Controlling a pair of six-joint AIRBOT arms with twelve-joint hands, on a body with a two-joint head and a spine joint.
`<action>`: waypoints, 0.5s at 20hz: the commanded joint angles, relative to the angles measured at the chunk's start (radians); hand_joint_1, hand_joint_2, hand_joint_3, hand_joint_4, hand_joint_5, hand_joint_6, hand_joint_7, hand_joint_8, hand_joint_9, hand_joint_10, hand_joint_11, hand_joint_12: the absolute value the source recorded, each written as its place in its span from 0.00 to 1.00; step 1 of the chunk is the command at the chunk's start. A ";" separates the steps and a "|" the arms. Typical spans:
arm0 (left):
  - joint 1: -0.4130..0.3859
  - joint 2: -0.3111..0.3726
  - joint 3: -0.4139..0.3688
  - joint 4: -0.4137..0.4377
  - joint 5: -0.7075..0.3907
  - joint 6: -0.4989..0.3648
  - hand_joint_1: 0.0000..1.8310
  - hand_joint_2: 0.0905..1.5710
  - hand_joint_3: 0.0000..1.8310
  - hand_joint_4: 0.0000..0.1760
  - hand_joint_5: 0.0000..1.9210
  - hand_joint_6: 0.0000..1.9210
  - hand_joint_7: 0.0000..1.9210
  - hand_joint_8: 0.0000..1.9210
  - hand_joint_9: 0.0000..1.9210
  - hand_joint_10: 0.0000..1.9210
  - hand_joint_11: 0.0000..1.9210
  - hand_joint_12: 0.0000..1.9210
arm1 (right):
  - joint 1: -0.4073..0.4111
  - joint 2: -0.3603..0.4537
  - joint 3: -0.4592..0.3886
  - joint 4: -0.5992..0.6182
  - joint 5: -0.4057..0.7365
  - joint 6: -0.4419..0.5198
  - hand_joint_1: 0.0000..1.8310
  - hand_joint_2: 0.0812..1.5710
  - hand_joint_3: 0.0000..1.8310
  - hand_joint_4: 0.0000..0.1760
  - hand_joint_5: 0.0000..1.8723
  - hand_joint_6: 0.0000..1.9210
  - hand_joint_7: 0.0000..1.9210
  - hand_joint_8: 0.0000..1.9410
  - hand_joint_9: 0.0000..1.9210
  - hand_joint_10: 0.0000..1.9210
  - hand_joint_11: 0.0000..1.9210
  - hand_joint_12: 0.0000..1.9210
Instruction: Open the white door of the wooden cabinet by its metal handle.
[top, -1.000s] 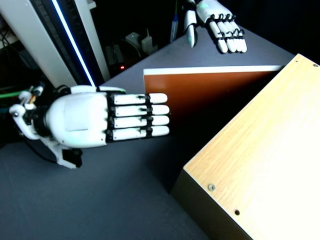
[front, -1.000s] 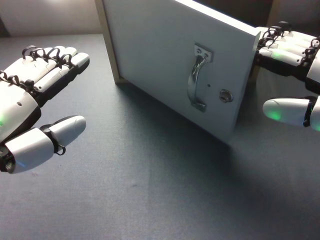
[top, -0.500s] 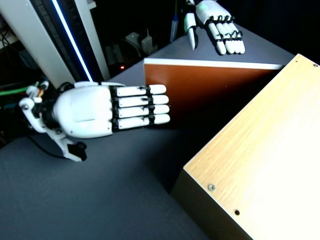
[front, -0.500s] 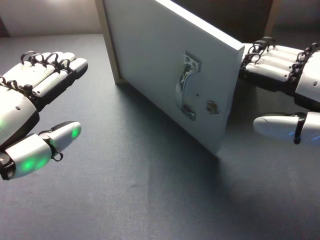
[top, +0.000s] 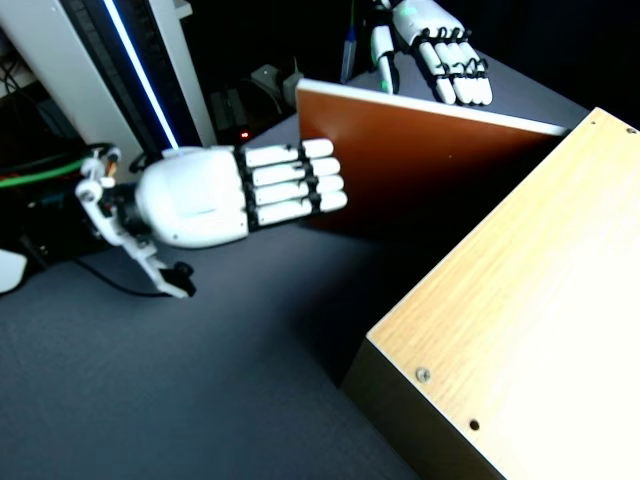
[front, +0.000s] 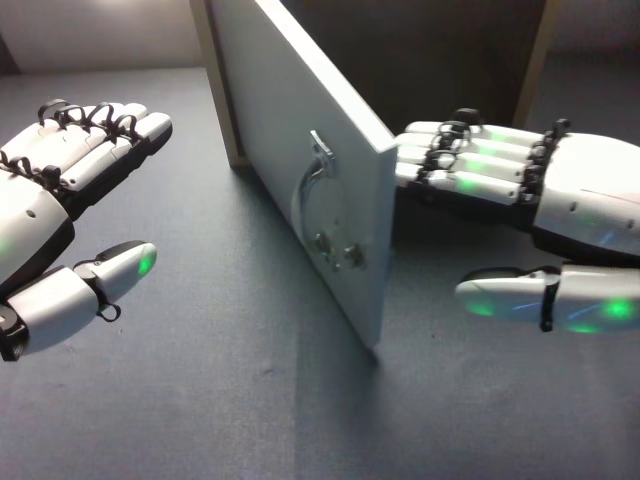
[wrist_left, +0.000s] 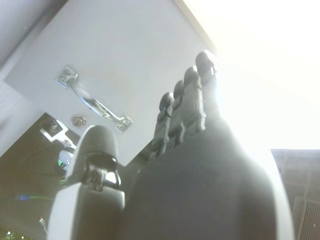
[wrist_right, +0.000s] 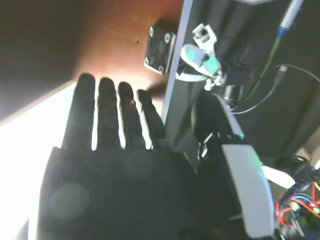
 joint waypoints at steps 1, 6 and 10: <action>-0.001 0.011 0.000 -0.004 -0.129 -0.002 0.06 0.90 0.00 0.00 0.05 0.00 0.05 0.00 0.08 0.00 0.00 0.35 | 0.017 -0.008 0.002 0.031 0.119 0.007 0.15 0.94 0.00 0.00 0.00 0.00 0.00 0.00 0.00 0.00 0.00 0.00; 0.005 0.014 0.000 -0.016 -0.137 0.000 0.08 0.92 0.01 0.00 0.00 0.00 0.01 0.00 0.01 0.00 0.00 0.05 | 0.044 -0.065 0.016 0.006 0.120 0.014 0.18 0.92 0.00 0.00 0.02 0.00 0.00 0.00 0.00 0.00 0.00 0.00; 0.031 0.024 0.001 -0.056 -0.149 0.011 0.00 0.87 0.00 0.55 0.02 0.00 0.07 0.00 0.08 0.01 0.07 0.04 | 0.062 -0.112 0.023 -0.009 0.119 0.019 0.28 0.90 0.00 0.00 0.03 0.00 0.00 0.00 0.00 0.00 0.00 0.00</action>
